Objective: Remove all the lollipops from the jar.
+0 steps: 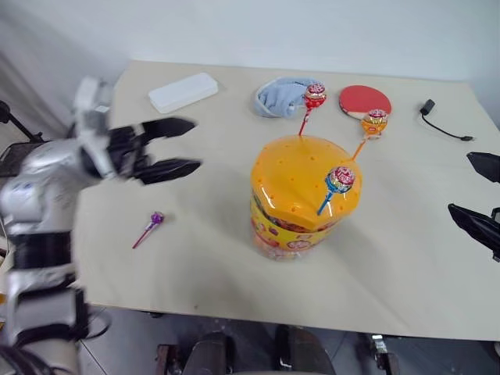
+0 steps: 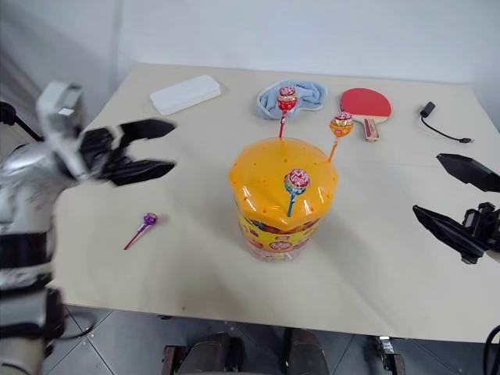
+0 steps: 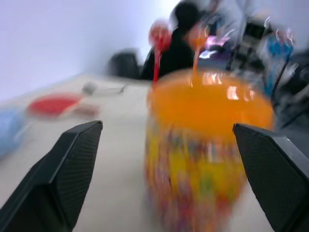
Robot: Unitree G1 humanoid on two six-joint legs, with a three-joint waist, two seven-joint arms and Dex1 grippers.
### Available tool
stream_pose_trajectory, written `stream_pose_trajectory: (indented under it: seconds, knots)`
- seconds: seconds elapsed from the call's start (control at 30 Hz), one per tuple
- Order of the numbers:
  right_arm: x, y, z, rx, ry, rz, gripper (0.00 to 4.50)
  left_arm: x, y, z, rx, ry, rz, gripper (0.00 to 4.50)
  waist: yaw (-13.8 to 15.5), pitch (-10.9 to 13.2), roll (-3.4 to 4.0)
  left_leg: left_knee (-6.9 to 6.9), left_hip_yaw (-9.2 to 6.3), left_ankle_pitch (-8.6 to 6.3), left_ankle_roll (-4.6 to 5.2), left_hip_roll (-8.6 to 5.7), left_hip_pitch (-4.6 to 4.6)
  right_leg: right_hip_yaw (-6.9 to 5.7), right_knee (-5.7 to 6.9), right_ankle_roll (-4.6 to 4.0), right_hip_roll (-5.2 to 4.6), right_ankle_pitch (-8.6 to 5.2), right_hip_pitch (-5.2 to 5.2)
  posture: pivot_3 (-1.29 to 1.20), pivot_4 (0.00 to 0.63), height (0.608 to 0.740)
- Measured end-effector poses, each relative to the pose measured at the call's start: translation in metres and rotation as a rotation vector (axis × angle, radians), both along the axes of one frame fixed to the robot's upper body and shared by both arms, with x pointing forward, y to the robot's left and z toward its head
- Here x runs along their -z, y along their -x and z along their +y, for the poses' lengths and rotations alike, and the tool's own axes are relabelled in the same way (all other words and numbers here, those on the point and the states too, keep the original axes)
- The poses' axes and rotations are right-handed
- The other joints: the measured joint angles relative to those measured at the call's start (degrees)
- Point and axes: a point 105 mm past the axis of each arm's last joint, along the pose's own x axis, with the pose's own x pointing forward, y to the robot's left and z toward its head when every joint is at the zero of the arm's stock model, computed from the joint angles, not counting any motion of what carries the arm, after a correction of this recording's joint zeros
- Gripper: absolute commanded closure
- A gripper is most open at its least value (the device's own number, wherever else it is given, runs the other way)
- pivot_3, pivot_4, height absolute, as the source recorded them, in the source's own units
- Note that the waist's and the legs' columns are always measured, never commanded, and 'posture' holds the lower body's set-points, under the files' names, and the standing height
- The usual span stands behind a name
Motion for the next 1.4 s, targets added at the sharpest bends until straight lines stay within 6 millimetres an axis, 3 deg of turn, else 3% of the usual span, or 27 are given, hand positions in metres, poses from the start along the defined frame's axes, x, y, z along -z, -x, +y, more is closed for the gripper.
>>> stream_pose_trajectory:
  seconds: [0.23,0.43,0.53,0.9,0.97,1.1,1.27,1.33,1.4]
  knots:
    - [0.002,0.007,0.005,0.037,-0.027,-0.008,0.0,-0.015,-0.031,-0.073,0.158,0.018,0.101,0.02,0.39,0.08,-0.13,0.07,0.06,0.03,0.05,0.06,-0.01,0.05,-0.06,0.07,0.19,0.03,-0.01,0.0,0.15,0.74]
    - [0.006,0.012,0.01,0.062,-0.044,-0.003,0.0,-0.008,-0.04,-0.103,0.213,-0.074,0.147,0.02,0.36,0.08,-0.13,0.06,0.05,0.04,0.1,0.03,-0.07,0.06,-0.17,0.14,0.19,0.07,-0.01,0.0,0.15,0.74]
    - [0.008,0.014,0.011,0.073,-0.05,-0.007,0.0,-0.005,-0.04,-0.115,0.237,-0.088,0.173,0.57,0.34,0.09,-0.16,0.07,0.02,0.04,0.1,0.03,-0.09,0.05,-0.18,0.14,0.19,0.07,-0.02,0.0,0.15,0.74]
    - [0.012,0.016,0.009,0.109,-0.064,0.003,0.0,-0.004,-0.041,-0.123,0.274,-0.092,0.146,3.94,0.34,0.09,-0.16,0.07,-0.01,0.04,0.12,0.02,-0.09,0.03,-0.16,0.14,0.15,0.07,-0.01,0.0,0.15,0.74]
    - [0.012,0.016,0.009,0.112,-0.064,-0.002,0.0,-0.007,-0.042,-0.119,0.268,-0.062,0.15,4.46,0.31,0.1,-0.16,0.07,-0.01,0.04,0.12,0.03,-0.09,0.02,-0.15,0.14,0.15,0.07,-0.02,0.0,0.15,0.74]
    - [0.012,0.015,0.01,0.105,-0.067,-0.003,0.0,-0.026,-0.045,-0.102,0.257,0.078,0.156,4.46,0.06,0.1,-0.16,0.07,-0.03,0.04,0.12,0.05,-0.1,0.03,-0.13,0.14,0.14,0.07,-0.03,0.0,0.15,0.74]
    - [0.008,0.012,0.015,0.074,-0.086,-0.016,0.0,-0.047,-0.04,-0.036,0.171,0.226,0.189,4.46,-1.07,0.1,-0.14,0.06,-0.1,0.06,0.07,0.11,-0.03,0.06,-0.01,0.1,0.08,0.05,-0.05,0.0,0.15,0.74]
    - [0.008,0.01,0.018,0.055,-0.088,-0.015,0.0,-0.031,-0.039,-0.005,0.045,0.173,0.213,4.46,-1.29,0.1,-0.13,0.05,-0.08,0.06,0.07,0.1,0.0,0.1,0.01,0.1,-0.05,0.05,-0.05,0.0,0.15,0.74]
    - [0.007,0.007,0.023,0.026,-0.096,-0.017,0.0,0.009,-0.035,0.05,-0.228,0.0,0.257,4.46,-2.21,0.11,-0.09,-0.03,-0.08,0.04,0.01,0.11,0.13,0.23,0.07,0.04,-0.09,0.02,-0.04,0.0,0.15,0.74]
